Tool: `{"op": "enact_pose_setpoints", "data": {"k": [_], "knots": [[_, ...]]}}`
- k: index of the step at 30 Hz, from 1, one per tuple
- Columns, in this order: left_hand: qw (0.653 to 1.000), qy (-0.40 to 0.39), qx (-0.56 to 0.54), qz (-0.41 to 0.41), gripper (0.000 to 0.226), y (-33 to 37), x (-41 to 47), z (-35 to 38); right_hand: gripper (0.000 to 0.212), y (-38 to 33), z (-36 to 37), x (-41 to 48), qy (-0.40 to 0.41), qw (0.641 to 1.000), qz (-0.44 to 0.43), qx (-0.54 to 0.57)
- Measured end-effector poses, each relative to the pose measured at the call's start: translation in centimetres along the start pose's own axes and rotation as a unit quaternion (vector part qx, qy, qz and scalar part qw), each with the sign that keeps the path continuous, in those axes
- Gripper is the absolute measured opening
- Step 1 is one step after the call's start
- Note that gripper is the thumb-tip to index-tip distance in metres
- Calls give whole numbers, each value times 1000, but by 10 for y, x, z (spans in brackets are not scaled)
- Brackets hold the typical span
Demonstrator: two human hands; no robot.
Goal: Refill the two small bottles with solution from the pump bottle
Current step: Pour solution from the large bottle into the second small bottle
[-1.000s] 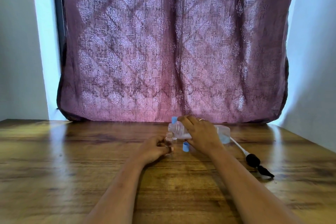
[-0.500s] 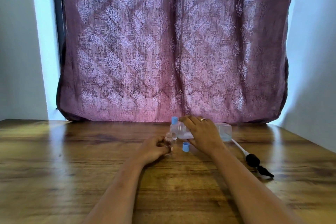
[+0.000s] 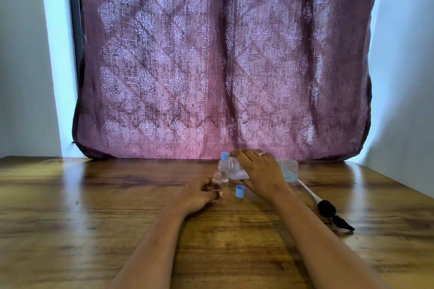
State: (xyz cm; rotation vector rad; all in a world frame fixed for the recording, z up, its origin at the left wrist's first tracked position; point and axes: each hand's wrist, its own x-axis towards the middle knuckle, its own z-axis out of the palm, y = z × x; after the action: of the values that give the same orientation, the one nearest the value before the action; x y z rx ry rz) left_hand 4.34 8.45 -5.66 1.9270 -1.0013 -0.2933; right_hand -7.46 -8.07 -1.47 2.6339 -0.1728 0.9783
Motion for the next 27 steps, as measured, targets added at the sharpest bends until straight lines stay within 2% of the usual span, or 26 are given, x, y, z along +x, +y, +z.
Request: {"op": "enact_pose_setpoints", "data": {"k": [27], "knots": [[1000, -4, 6, -15, 14, -3, 3, 2, 71, -1, -4, 0, 40, 999, -23, 12]]}}
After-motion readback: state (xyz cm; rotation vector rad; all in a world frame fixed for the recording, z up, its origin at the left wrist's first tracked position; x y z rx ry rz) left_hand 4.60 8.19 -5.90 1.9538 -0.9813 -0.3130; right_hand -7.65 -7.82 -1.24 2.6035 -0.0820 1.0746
